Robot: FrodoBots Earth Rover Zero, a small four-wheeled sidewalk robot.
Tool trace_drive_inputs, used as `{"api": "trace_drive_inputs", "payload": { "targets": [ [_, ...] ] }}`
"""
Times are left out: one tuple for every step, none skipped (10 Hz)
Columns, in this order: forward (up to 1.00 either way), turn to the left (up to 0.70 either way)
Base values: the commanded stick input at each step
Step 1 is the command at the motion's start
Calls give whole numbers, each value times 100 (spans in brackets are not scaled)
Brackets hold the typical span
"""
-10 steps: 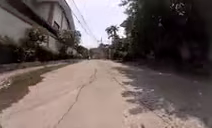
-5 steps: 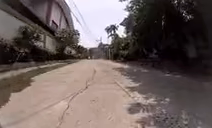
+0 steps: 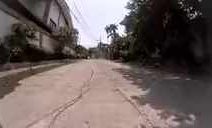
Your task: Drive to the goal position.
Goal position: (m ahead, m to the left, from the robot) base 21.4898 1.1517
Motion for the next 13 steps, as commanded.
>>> {"api": "trace_drive_inputs", "payload": {
  "targets": [
    [100,3],
    [100,3],
    [100,3],
    [100,3],
    [100,3],
    [100,3],
    [100,3],
    [100,3],
    [100,3],
    [100,3],
    [100,3],
    [100,3],
    [100,3]
  ]
}}
